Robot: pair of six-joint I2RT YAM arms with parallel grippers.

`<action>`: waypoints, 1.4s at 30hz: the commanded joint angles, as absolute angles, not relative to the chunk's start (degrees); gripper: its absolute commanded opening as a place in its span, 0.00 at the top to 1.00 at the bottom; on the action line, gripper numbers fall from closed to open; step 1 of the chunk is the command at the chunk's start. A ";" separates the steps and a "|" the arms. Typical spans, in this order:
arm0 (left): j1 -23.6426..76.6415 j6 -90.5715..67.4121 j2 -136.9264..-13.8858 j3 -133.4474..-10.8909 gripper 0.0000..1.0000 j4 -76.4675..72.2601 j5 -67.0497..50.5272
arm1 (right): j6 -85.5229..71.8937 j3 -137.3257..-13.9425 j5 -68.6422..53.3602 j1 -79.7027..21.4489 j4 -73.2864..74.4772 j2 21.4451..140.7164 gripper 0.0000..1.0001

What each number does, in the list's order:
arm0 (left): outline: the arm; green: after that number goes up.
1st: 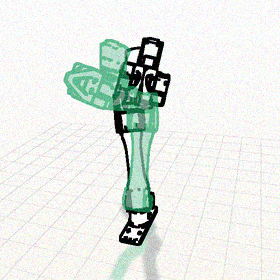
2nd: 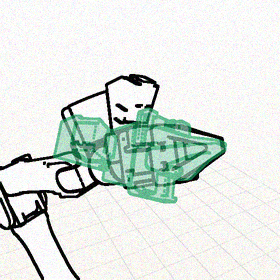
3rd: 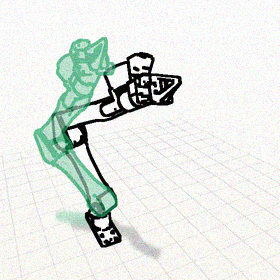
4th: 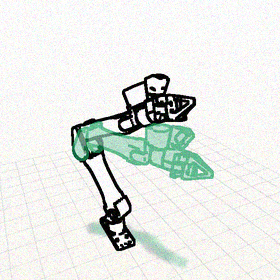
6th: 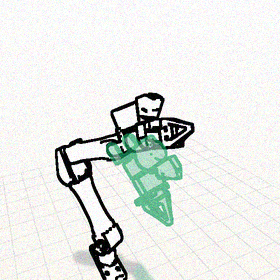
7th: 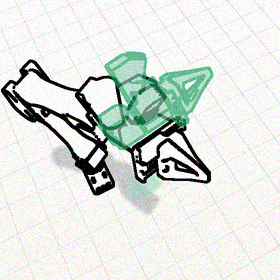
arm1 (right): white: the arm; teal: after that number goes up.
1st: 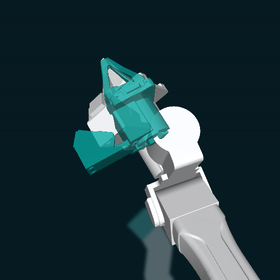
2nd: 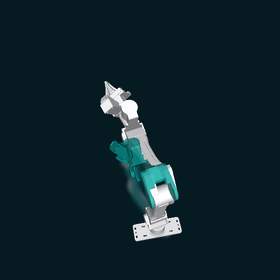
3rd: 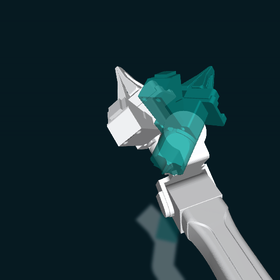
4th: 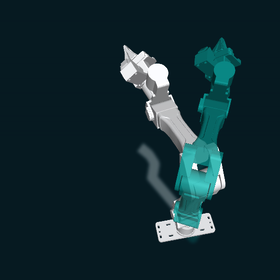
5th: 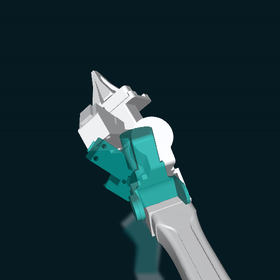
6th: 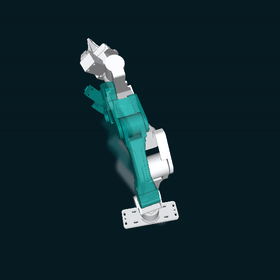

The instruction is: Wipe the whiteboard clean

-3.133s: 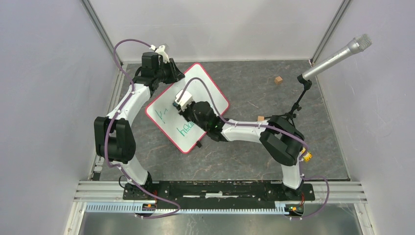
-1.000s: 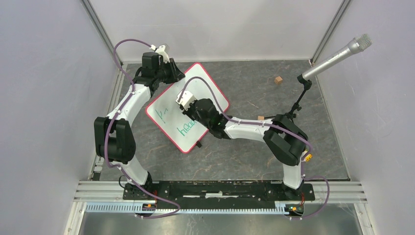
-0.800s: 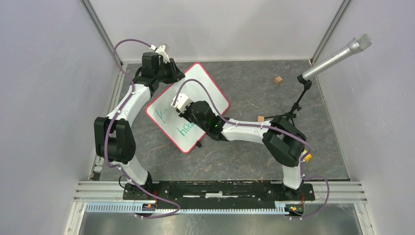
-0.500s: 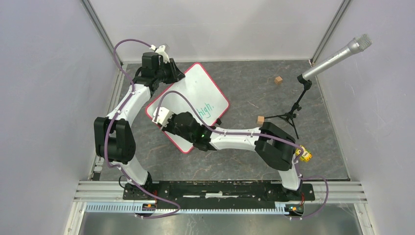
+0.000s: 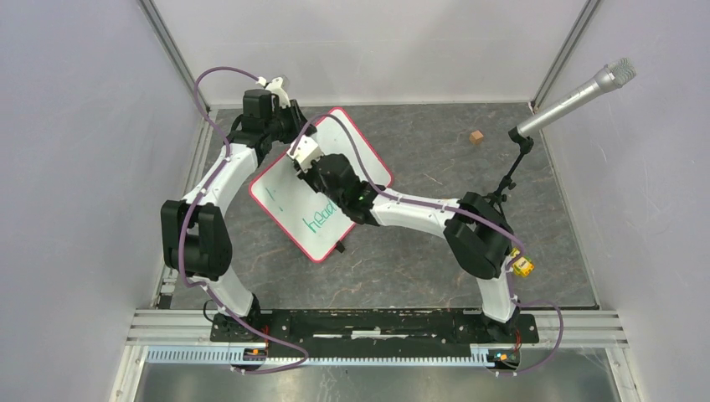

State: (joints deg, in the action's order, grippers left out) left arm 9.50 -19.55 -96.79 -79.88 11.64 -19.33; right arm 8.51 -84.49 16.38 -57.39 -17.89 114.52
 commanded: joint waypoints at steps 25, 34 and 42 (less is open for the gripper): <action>10.72 -21.27 -93.23 -81.84 0.79 17.96 -17.23 | 16.75 -92.09 15.72 -61.70 -13.17 117.71 0.74; 10.72 -21.29 -93.16 -81.85 0.79 17.93 -17.41 | 15.88 -91.16 13.79 -59.52 -10.72 115.59 0.74; 10.72 -20.65 -93.17 -81.71 0.79 18.27 -16.35 | 29.34 -93.11 8.81 -65.88 -8.57 116.22 0.74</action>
State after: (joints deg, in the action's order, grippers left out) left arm 9.50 -19.46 -95.24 -79.92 15.03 -17.04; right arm 23.20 -90.32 11.75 -63.07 -12.40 116.29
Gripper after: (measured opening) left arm 0.330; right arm 0.290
